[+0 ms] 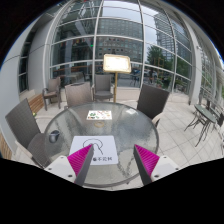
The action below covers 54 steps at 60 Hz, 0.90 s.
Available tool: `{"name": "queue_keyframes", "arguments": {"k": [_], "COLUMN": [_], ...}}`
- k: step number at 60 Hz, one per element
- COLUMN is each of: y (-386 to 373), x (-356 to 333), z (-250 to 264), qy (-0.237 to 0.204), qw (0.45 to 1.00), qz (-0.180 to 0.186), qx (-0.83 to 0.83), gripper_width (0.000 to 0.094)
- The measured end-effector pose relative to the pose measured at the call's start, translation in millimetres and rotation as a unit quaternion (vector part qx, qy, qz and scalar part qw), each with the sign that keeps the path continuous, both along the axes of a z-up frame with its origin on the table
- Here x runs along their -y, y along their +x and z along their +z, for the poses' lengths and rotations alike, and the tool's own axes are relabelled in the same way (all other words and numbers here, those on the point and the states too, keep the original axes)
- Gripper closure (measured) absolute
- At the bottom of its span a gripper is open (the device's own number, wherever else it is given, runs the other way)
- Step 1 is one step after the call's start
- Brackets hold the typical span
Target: Arrange mouse
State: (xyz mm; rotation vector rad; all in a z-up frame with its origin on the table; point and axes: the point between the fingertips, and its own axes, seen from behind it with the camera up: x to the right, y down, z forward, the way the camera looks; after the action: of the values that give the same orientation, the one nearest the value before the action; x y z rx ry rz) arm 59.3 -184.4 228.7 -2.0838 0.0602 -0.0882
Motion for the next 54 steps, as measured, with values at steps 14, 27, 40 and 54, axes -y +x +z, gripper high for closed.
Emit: {"name": "queue_keyframes", "arguments": {"k": [14,27,40,54], "y": [-42.9,-163.4,-293.8,-369.0], "x": [6.9,-0.1,-61.8,-178.2], "z": [-66.1,-143.7,-202.1,-222.2], "qy": [-0.044,-0.105,-0.137,-0.134], "qw": [0.999,0.992,0.982,0.981], "qz": [0.012,0.07,0.122,0.129], "qx": [-0.005,-0.024,-0.033,-0.049], "gripper_width": [0.0122,0.0127,0.0109,0.0112]}}
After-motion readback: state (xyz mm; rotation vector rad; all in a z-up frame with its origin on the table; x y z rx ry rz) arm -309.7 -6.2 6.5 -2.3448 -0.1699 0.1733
